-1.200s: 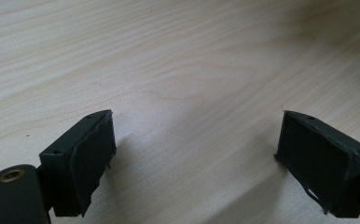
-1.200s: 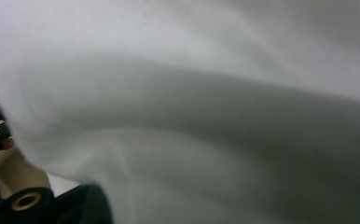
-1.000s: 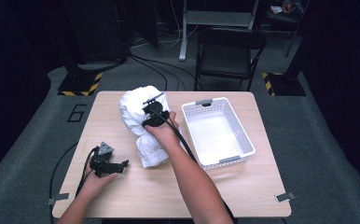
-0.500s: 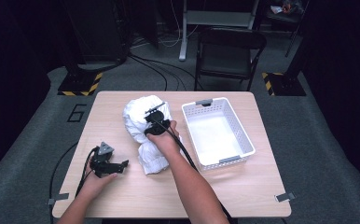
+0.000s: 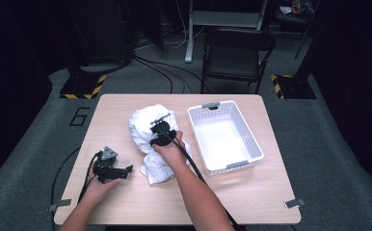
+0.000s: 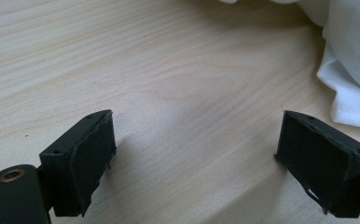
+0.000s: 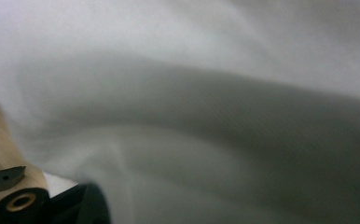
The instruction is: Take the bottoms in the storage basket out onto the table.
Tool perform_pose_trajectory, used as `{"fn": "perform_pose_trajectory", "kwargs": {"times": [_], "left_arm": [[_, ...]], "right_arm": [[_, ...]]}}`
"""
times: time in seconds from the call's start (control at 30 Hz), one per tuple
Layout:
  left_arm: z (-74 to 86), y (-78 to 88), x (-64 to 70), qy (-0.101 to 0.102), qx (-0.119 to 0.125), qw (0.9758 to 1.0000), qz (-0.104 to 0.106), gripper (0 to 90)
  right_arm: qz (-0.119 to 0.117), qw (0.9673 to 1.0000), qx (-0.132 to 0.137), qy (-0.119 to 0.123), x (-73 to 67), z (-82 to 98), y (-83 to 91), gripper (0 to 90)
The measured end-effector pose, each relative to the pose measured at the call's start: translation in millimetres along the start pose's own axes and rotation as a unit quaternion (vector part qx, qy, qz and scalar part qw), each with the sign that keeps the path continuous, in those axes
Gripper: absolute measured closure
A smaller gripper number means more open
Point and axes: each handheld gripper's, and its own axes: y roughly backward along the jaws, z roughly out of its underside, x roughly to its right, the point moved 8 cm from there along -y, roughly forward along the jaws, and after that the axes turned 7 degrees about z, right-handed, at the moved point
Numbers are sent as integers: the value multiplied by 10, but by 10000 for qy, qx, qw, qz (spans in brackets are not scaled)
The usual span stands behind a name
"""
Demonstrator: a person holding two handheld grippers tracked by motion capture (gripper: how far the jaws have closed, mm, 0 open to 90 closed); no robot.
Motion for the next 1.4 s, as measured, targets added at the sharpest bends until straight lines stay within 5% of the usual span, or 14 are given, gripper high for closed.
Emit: {"fn": "perform_pose_trajectory", "kwargs": {"times": [0.2, 0.63, 0.8, 1.0, 1.4], "left_arm": [[-6, -7, 4, 31, 58, 10000, -16, 110], [-7, -8, 7, 34, 64, 10000, -6, 110], [-7, -8, 7, 35, 66, 10000, -7, 110], [-7, -7, 7, 33, 60, 10000, -7, 110], [-7, -8, 7, 33, 64, 10000, -5, 110]], "right_arm": [[139, 9998, -168, 47, 18, 191, -168, 500], [80, 9999, -84, 31, 26, 218, -188, 449], [-1, 9999, -164, 32, 25, 230, -211, 372], [-62, 9996, -235, 135, -25, 265, -241, 169], [-161, 9996, -237, 0, -17, 289, -252, 142]]}}
